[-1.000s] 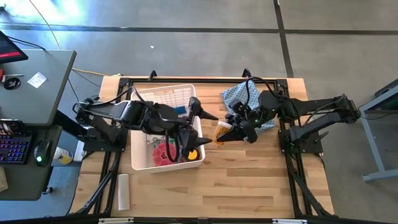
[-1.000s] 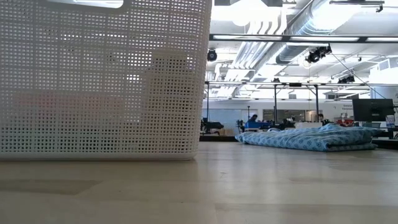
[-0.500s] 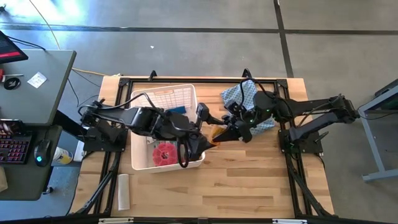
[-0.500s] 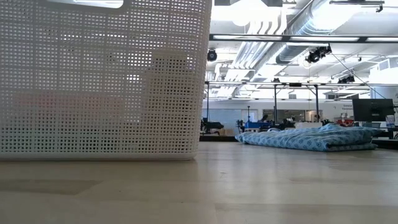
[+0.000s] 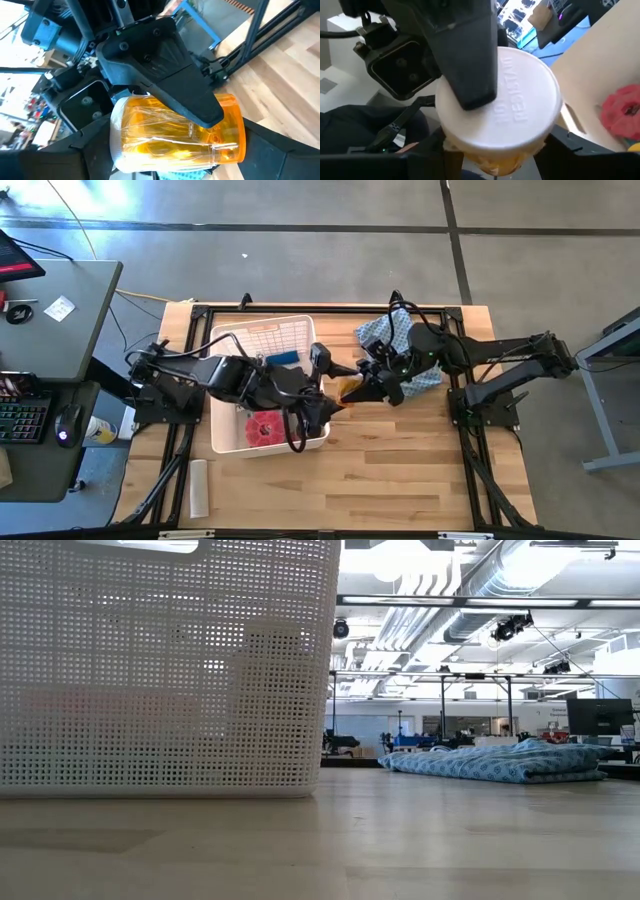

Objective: Pick & place medical supplies in basket/bin
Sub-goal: Put the orange pill bottle into the white bin

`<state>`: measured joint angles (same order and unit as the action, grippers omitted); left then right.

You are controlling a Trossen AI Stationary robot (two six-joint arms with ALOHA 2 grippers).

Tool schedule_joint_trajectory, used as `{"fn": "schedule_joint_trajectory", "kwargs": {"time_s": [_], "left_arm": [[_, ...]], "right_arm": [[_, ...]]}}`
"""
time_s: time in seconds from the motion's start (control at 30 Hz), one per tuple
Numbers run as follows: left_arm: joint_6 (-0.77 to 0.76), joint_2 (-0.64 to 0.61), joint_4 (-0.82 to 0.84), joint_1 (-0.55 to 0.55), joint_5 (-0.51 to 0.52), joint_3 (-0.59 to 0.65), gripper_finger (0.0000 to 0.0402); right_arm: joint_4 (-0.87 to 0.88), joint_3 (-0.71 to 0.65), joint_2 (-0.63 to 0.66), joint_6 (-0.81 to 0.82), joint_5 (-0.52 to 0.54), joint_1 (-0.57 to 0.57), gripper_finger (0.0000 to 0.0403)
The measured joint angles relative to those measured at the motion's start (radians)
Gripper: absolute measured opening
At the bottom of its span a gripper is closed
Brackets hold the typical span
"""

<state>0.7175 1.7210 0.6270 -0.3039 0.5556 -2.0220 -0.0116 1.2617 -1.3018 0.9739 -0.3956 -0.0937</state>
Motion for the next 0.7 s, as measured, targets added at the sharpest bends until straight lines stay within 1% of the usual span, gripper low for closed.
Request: {"fn": "schedule_joint_trajectory", "kwargs": {"time_s": [0.3, 0.37, 0.43, 0.7], "left_arm": [[0.015, 0.002, -0.008, -0.026, 0.157, 0.000, 0.0357], [0.016, 0.002, -0.018, -0.031, 0.192, 0.000, 0.0363], [0.016, 0.003, -0.039, -0.038, 0.236, 0.000, 0.0367], [0.014, -0.001, -0.073, -0.039, 0.331, -0.001, 0.0356]], "right_arm": [[-0.010, 0.002, 0.000, -0.082, 0.019, 0.002, 0.0186], [-0.016, 0.002, 0.000, -0.094, 0.018, 0.009, 0.0186], [-0.031, 0.003, 0.000, -0.099, 0.014, 0.015, 0.0186], [-0.140, -0.001, -0.002, -0.101, 0.016, 0.038, 0.0186]]}}
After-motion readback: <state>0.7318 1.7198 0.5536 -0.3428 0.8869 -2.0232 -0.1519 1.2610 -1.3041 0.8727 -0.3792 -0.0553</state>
